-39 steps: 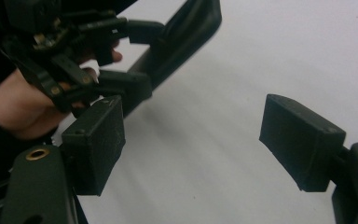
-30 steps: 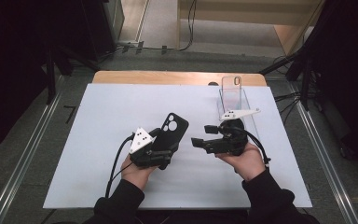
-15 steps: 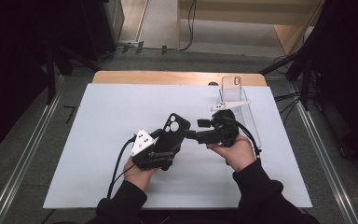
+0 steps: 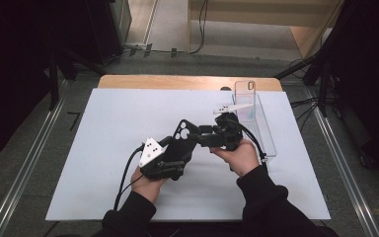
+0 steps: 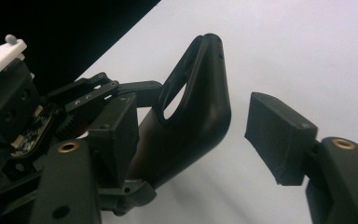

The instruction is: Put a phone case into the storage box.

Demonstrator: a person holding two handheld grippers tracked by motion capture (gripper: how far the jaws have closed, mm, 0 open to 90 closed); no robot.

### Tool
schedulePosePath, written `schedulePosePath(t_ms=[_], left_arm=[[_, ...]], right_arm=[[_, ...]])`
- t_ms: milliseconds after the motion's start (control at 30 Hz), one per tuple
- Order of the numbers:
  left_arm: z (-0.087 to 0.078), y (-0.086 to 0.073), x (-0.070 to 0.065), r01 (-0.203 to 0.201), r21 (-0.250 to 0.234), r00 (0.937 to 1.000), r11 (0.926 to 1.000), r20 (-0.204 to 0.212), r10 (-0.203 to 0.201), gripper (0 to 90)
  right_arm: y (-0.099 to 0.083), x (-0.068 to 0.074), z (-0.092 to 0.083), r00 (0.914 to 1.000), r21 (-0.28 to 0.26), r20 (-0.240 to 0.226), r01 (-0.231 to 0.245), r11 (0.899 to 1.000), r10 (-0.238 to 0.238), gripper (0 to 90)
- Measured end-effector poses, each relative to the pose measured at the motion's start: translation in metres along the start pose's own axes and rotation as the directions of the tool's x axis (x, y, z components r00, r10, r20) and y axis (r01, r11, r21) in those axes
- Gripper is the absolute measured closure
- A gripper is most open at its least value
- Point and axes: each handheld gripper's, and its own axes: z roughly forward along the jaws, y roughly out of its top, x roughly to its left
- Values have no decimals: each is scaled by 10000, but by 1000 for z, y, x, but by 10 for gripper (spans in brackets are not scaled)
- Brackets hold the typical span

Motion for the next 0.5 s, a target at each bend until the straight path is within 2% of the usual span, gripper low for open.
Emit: schedulePosePath(t_ms=[100, 200, 233, 367, 500], left_arm=[[0, 0, -2, -56, -30, 10000, 10000, -28, 56, 145], [0, 0, -3, -50, -53, 10000, 10000, -33, 50, 145], [-1, 0, -4, -25, -85, 10000, 10000, -26, 25, 144], [-1, 1, -5, 75, -160, 10000, 9998, 65, -74, 143], [-1, 1, -5, 124, -173, 9998, 9998, 162, -121, 142]], right_arm=[[2, -2, 3, 9991, 181, -156, -404, 9990, 407, 436], [3, -6, 4, 9952, 232, -275, -933, 9954, 940, 579], [4, -7, 4, 9930, 222, -463, -1079, 9939, 1088, 630], [5, -9, 0, 9807, 212, -1021, -1655, 9860, 1669, 701], [5, -8, -2, 9736, 127, -1433, -1778, 9840, 1778, 753]])
